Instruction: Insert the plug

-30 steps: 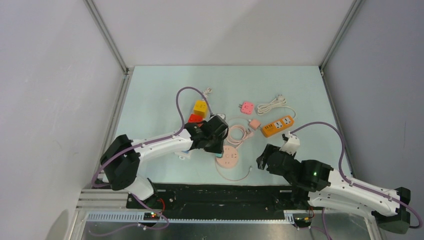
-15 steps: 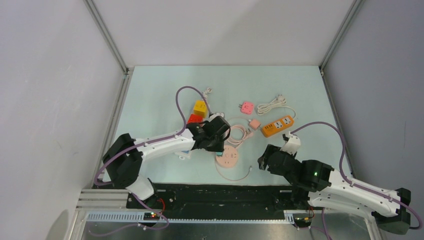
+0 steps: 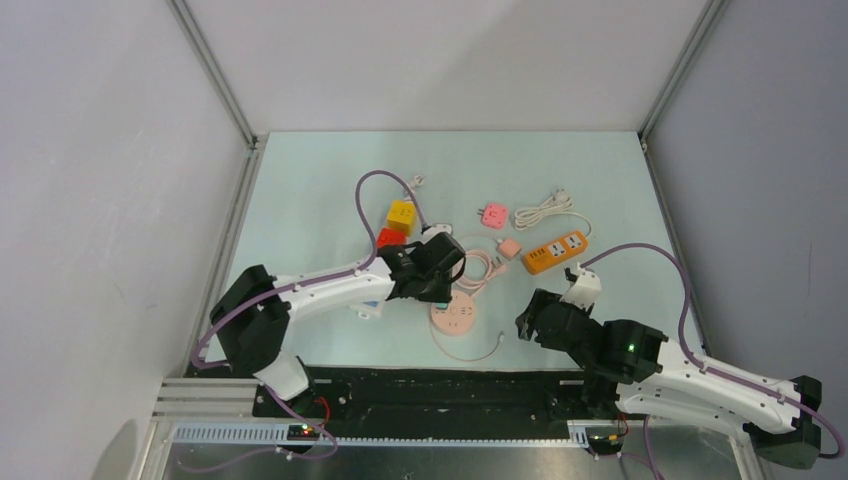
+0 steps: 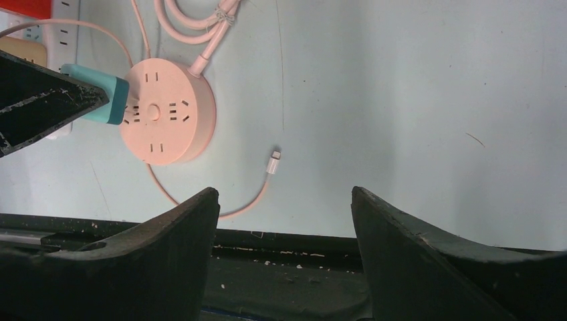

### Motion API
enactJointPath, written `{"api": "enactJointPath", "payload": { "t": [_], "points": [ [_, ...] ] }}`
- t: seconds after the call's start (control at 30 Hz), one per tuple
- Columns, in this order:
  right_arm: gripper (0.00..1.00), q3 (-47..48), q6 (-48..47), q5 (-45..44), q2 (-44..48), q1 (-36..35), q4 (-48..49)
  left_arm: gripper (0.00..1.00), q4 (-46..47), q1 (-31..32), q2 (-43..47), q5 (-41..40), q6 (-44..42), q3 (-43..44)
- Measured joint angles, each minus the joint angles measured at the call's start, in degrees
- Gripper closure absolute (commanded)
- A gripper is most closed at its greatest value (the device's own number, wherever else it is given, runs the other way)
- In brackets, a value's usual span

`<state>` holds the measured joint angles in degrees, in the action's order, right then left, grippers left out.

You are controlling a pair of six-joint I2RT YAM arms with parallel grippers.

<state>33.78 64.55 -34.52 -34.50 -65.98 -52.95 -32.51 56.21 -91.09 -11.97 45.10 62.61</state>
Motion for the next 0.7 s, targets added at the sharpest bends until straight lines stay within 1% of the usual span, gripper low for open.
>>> {"api": "enactJointPath", "payload": {
  "t": [0.7],
  "points": [
    [0.23,0.0,0.4,0.0,-0.1,0.0,-2.1,1.0,0.8,1.5,0.2,-1.4,1.5,-0.6]
  ]
}}
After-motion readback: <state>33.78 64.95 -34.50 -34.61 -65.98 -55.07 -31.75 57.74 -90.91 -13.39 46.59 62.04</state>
